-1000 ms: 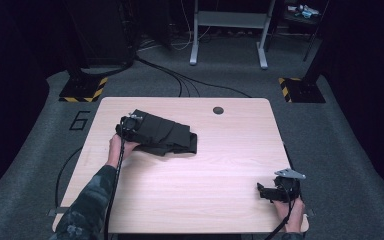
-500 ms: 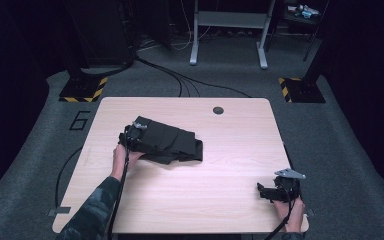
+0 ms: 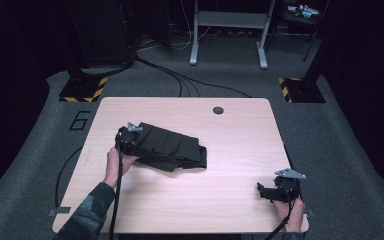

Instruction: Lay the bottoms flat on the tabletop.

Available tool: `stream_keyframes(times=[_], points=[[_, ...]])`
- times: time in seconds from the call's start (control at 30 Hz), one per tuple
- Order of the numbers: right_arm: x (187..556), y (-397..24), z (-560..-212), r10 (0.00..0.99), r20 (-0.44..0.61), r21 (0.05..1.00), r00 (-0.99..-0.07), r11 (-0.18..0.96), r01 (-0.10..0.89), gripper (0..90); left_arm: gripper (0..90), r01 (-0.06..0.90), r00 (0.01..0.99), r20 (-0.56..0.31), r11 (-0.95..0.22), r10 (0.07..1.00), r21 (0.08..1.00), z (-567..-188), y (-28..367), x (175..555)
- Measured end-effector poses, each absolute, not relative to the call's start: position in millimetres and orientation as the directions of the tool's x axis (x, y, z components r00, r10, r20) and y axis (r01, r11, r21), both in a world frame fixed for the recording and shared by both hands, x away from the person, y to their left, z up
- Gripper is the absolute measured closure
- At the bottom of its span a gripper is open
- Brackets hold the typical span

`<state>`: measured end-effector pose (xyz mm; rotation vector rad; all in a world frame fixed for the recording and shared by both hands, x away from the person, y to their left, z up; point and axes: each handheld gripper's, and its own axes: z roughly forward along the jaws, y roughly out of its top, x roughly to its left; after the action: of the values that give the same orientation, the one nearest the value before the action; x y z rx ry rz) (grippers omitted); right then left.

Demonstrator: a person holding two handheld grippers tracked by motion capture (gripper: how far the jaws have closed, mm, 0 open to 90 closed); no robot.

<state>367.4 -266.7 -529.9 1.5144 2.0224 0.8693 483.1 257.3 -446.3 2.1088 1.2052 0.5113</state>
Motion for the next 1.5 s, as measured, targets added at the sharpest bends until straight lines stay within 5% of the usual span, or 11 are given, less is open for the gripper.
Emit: stream_keyframes(times=[0.17,0.4,1.5], points=[[367.6,-266.9,-529.9,0.959,0.007,0.723,-0.284,0.191,0.664,2.4,2.3,0.607,0.45,0.033,-0.333,0.892,0.722,-437.1,275.0,503.6],[367.5,-267.1,-529.8,0.959,0.006,0.724,-0.284,0.192,0.663,2.8,1.9,0.69,0.474,-0.007,-0.367,0.88,0.624,-480.6,278.5,523.1],[367.4,-267.2,-529.8,0.958,0.003,0.724,-0.286,0.195,0.661,3.1,2.2,0.646,0.478,0.009,-0.358,0.878,0.675,-490.3,213.8,447.4]])
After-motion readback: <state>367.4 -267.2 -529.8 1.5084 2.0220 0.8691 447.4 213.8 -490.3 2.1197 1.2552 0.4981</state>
